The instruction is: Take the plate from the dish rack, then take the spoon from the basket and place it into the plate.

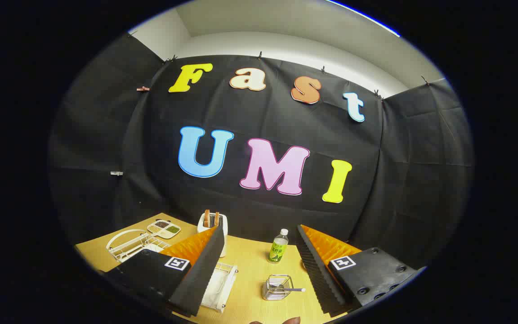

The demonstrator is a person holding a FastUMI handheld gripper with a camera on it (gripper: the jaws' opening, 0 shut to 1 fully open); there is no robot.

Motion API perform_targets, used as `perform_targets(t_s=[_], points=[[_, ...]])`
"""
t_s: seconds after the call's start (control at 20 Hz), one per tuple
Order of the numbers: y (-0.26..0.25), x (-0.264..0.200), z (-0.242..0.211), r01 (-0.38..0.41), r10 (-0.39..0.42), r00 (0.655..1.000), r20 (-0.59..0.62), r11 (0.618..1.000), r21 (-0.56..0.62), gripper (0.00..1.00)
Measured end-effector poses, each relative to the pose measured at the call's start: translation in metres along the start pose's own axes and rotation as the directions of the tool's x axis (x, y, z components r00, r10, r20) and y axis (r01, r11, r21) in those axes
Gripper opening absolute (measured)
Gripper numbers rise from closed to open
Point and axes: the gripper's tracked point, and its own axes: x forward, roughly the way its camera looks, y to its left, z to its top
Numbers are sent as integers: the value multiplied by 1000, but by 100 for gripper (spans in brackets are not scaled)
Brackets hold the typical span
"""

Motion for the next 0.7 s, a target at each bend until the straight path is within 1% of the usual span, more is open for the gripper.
perform_targets(t_s=[0.7], points=[[1,-4,-7,17,-17,1000,-24,1000,5,97]])
